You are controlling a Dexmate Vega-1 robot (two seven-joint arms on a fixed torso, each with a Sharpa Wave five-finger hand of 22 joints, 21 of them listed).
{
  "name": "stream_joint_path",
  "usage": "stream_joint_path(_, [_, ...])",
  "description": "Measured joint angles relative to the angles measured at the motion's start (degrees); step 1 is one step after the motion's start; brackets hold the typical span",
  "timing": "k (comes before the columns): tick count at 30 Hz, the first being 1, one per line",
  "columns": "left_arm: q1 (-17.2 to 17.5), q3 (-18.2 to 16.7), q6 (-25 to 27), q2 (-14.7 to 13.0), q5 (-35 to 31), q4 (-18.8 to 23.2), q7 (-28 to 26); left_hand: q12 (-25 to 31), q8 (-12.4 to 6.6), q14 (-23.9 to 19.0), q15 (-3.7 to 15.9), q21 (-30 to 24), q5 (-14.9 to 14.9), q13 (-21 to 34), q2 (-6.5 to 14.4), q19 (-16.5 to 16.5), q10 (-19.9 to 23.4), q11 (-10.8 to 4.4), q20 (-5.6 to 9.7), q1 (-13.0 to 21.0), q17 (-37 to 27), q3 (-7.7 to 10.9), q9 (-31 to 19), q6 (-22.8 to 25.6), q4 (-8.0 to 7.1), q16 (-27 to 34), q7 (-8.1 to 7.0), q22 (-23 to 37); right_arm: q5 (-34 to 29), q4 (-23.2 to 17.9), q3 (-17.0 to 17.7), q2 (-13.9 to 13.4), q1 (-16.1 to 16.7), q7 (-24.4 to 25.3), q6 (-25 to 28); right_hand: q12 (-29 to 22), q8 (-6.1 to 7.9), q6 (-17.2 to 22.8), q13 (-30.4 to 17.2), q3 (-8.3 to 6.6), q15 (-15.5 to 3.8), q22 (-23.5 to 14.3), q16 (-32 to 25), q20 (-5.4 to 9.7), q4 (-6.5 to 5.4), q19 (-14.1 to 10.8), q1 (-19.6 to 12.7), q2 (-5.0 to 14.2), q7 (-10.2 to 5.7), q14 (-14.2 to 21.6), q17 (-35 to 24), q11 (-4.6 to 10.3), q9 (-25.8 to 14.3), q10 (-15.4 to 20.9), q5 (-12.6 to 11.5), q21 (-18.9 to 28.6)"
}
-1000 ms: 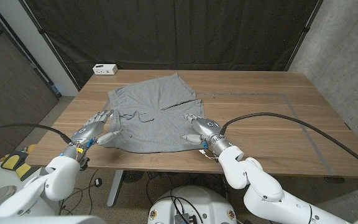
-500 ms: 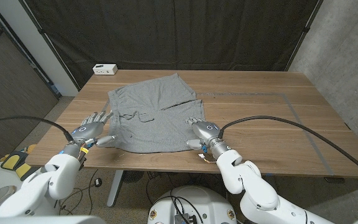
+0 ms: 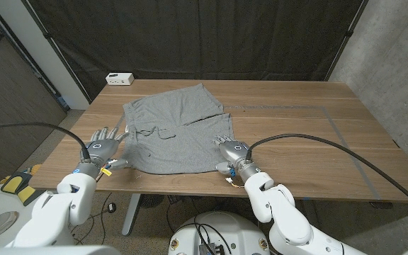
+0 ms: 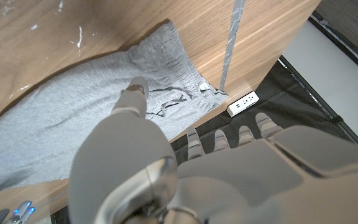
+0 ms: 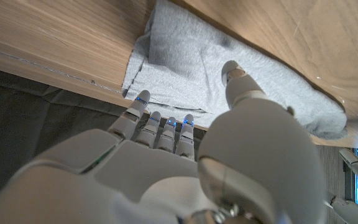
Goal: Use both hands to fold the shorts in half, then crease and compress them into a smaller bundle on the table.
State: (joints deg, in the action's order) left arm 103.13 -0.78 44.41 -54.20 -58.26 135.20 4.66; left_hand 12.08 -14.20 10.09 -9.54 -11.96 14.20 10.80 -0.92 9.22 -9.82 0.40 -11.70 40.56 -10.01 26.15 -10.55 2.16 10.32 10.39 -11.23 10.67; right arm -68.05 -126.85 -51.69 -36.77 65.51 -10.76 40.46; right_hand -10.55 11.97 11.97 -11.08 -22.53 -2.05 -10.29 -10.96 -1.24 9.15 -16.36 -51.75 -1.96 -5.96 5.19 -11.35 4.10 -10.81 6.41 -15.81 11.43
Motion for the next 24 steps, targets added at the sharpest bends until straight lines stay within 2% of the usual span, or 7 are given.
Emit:
stream_joint_path(4, [-1.5, 2.6, 2.3, -1.3, -2.9, -0.6, 1.5, 0.2, -0.65, 0.0, 0.0, 0.0, 0.4, 0.0, -0.6, -0.3, 0.0, -0.62, 0.25, 2.4, 0.1, -0.23, -0.3, 2.5, -0.22, 0.0, -0.74, 0.0, -1.6, 0.3, 0.1, 0.4, 0.3, -1.3, 0.2, 0.0, 0.0, 0.0, -0.3, 0.0, 0.0, 0.0, 0.0, 0.3, 0.0, 0.3, -0.5, -0.06, 0.0, 0.0, 0.0, -0.1, 0.0, -0.5, -0.1, 0.0])
stream_joint_path(10, [-3.7, 5.9, 5.0, -2.7, -5.6, -1.8, 3.3, 0.5, -2.49, -0.3, 0.33, 0.0, 0.6, 0.0, -1.1, -0.9, 0.0, -1.24, 0.43, 5.9, 0.2, -0.8, -0.5, 9.2, -0.79, 0.0, -0.83, 0.0, -3.8, 0.6, 0.7, 0.9, 1.2, -3.0, 0.7, 0.0, 0.0, 0.0, -0.3, 0.0, 0.0, 0.0, 0.0, 0.3, 0.0, 0.3, -1.4, 0.16, 0.0, 0.0, 0.0, -0.01, -0.3, -0.6, -0.1, 0.0])
stream_joint_path(16, [-6.0, 8.8, 7.0, -3.6, -6.6, -3.1, 4.4, 0.4, -3.09, -0.1, 0.56, 0.0, 0.6, 0.0, -1.6, -0.9, 0.0, -1.23, 0.44, 6.9, 0.2, -1.56, -1.0, 11.5, -1.1, 0.0, 0.9, 0.0, -6.0, 1.2, 1.4, 1.4, 2.1, -3.7, 1.0, -0.1, 0.0, -0.2, -0.3, 0.47, 0.0, 0.0, -0.3, 0.63, 0.01, 0.6, -2.1, 0.46, -0.2, 0.0, 0.0, -0.01, -0.3, -0.6, -0.5, 0.0])
stream_joint_path(21, [-7.5, 10.6, 8.1, -4.2, -6.7, -4.1, 4.1, 1.0, -3.47, -0.1, 1.41, 0.0, 0.6, 0.0, -1.0, -1.7, 1.4, -2.64, 0.99, 7.5, 0.2, -2.05, -1.1, 12.8, -1.58, 0.2, -0.23, 0.0, -6.9, 1.8, 2.1, 1.7, 2.8, -3.9, 0.9, -0.5, 0.0, 0.5, -0.3, 0.47, 0.0, 0.0, -0.3, 0.62, 0.01, 0.6, -3.0, 0.76, -0.68, 0.0, -0.3, 0.21, -0.3, -0.4, -1.0, 0.0])
stream_joint_path(24, [-8.4, 11.6, 8.3, -4.4, -6.4, -4.7, 3.6, 1.3, -3.48, -0.1, 2.12, -0.3, 0.4, 0.0, -0.7, -2.7, 2.7, -2.63, 1.3, 7.7, 0.1, -2.39, -1.1, 13.8, -1.92, 0.4, 0.12, 0.0, -7.4, 2.0, 2.4, 1.8, 3.0, -4.3, 0.9, -0.5, 0.0, 1.1, -0.3, 0.47, 0.0, 0.0, -0.8, 0.63, 0.01, 0.6, -4.2, 1.24, -0.83, 0.0, -0.3, 0.3, -0.3, -0.3, -1.0, 0.0])
